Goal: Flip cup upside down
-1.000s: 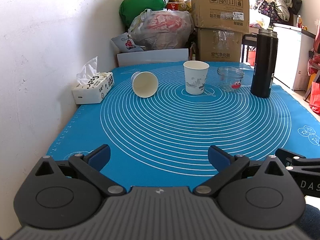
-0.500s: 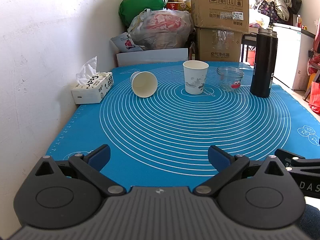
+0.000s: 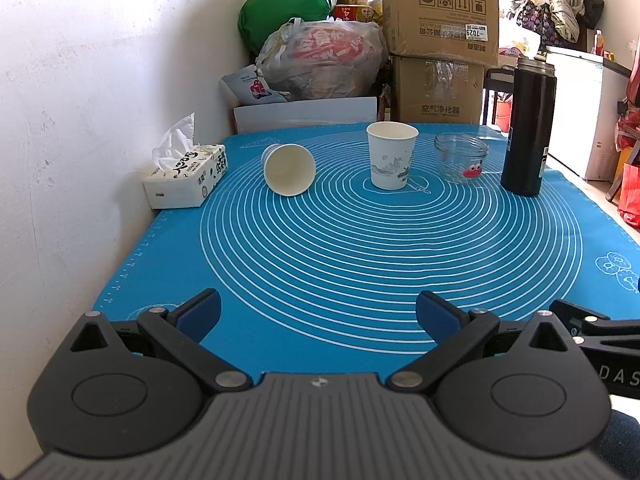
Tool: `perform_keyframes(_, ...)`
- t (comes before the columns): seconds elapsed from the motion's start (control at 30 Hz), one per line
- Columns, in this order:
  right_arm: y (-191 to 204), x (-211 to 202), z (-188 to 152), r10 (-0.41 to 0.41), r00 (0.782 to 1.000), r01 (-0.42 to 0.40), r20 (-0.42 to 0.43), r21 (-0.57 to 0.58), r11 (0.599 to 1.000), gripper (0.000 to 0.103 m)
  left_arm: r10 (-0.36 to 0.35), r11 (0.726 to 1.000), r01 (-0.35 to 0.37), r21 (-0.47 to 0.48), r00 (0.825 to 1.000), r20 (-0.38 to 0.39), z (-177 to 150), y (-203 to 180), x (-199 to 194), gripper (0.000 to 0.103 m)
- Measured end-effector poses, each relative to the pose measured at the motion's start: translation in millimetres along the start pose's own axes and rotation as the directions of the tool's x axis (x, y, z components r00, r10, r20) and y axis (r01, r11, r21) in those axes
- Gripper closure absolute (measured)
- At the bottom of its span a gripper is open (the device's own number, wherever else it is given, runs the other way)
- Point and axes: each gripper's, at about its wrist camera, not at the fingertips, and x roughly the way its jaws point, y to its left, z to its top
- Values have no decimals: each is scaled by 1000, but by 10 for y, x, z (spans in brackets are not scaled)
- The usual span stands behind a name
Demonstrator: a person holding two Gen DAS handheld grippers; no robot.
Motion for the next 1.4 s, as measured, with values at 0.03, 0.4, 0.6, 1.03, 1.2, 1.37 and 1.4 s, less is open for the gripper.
perform_keyframes(0.03,3,-3,4,1,1000,-1,0,1,1000,0,0,1000,0,1,1000,0,0,1,3,1)
perform_keyframes(0.4,-47,56,-12,20,1000,-20,-8,9,1000,0,-1,1000,1,2,1000,-2,2,2,15,1)
perform_keyframes(0.6,-84,48,28,29,1000,-28,-9,14,999,0,-6,1000,6,1,1000,4,20,-13,7,1)
perform_keyframes(1.03,-341,164,395,4,999,-5,44,25,1000,0,-11,999,9,44,998,63,430,-230,260,1)
perform_keyframes(1.2,-440,296,608,-22,996,20,82,16,1000,0,-41,998,37,53,996,79,675,-392,528,1)
perform_keyframes(1.37,-560,508,796,-26,995,23,93,25,999,0,-38,997,30,75,992,116,856,-578,903,1)
perform_keyframes(1.4,-587,560,825,-26,995,23,91,32,999,0,-39,997,31,69,992,119,897,-609,1010,1)
